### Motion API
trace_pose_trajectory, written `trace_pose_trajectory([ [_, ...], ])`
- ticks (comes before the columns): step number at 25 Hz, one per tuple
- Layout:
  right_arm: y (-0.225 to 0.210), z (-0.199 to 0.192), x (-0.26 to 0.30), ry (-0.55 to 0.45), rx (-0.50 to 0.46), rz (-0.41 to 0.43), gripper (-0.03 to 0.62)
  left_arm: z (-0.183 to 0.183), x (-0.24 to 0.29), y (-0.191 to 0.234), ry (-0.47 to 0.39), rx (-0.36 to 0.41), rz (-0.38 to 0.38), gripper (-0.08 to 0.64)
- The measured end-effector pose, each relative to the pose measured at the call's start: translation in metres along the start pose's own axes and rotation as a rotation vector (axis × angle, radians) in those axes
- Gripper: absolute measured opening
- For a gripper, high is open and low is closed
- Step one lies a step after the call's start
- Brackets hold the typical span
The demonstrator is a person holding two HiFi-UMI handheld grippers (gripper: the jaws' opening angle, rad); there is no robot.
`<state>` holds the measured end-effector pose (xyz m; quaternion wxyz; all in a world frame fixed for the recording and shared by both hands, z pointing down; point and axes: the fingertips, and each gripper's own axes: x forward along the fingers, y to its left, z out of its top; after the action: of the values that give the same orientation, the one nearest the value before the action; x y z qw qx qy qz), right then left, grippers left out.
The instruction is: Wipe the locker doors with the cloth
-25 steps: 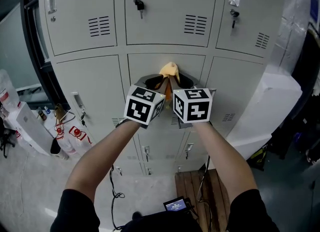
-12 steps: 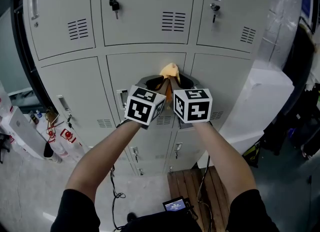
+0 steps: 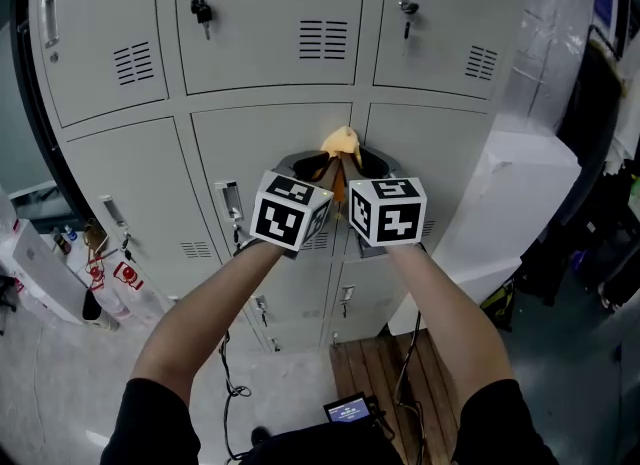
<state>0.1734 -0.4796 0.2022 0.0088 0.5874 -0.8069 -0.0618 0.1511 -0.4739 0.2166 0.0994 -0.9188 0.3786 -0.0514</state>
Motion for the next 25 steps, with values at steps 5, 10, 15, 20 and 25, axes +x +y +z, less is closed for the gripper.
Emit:
trace_pose_trajectory([
  [5, -0.001, 0.0, 0.0, -0.001, 0.001, -0.006, 0.071, 0.001, 0.0, -0.001, -0.001, 0.002, -0.005, 0.038],
  [10, 0.0, -0.001, 0.0, 0.008, 0.005, -0.007, 0.071, 0.0, -0.001, 0.0, 0.005, -0.006, -0.01, 0.038],
  [15, 0.004, 0.001, -0.003, 0.011, 0.014, 0.002, 0.071, 0.001, -0.005, -0.001, 0.01, -0.021, -0.028, 0.038],
  [20, 0.021, 0.003, -0.007, -0.001, 0.017, 0.026, 0.071, 0.0, -0.022, 0.002, 0.005, -0.024, -0.029, 0.038],
  [25, 0.056, 0.008, 0.0, -0.003, 0.01, 0.078, 0.071, -0.004, -0.051, 0.022, 0.009, -0.021, 0.0, 0.038],
])
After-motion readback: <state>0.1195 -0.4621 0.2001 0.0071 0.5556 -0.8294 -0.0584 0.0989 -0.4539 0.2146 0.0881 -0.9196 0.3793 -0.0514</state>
